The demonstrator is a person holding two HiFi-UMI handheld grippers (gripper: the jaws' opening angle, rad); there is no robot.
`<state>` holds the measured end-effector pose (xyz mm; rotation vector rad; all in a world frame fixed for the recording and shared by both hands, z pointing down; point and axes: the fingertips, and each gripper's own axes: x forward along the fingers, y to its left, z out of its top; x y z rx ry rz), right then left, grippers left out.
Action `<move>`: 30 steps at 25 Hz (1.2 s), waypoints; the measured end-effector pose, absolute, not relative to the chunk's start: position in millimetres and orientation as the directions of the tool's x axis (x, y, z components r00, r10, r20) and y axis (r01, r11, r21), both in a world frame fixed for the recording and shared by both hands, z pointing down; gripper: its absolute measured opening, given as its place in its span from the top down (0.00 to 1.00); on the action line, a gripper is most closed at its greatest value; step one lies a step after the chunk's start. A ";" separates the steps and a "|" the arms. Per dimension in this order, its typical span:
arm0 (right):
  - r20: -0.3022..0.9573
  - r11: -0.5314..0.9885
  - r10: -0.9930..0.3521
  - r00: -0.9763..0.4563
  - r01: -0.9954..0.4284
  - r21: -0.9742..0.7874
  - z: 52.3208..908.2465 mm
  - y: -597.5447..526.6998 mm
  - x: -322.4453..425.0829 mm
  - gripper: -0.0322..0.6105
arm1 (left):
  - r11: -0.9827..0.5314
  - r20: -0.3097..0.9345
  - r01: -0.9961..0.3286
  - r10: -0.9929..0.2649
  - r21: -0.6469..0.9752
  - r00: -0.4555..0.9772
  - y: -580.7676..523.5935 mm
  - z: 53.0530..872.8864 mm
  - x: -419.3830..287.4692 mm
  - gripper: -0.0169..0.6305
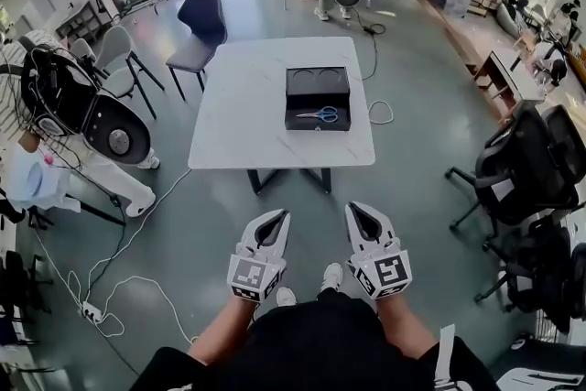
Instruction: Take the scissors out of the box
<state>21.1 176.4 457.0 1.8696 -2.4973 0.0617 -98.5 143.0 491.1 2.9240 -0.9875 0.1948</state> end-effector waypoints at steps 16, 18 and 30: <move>0.014 0.352 -0.936 -0.352 -0.936 -0.027 446.9 144.9 90.9 0.94 | -0.776 0.186 -0.609 -0.631 -0.163 0.754 114.0 489.1 -37.3 0.96; 0.019 0.362 -0.932 -0.363 -0.932 -0.020 448.2 140.7 89.4 0.94 | -0.775 0.183 -0.609 -0.631 -0.167 0.754 110.7 487.9 -34.5 0.96; 0.041 0.374 -0.927 -0.372 -0.927 0.042 448.2 78.6 70.1 0.94 | -0.812 0.191 -0.559 -0.584 -0.171 0.789 58.4 494.4 -30.8 0.96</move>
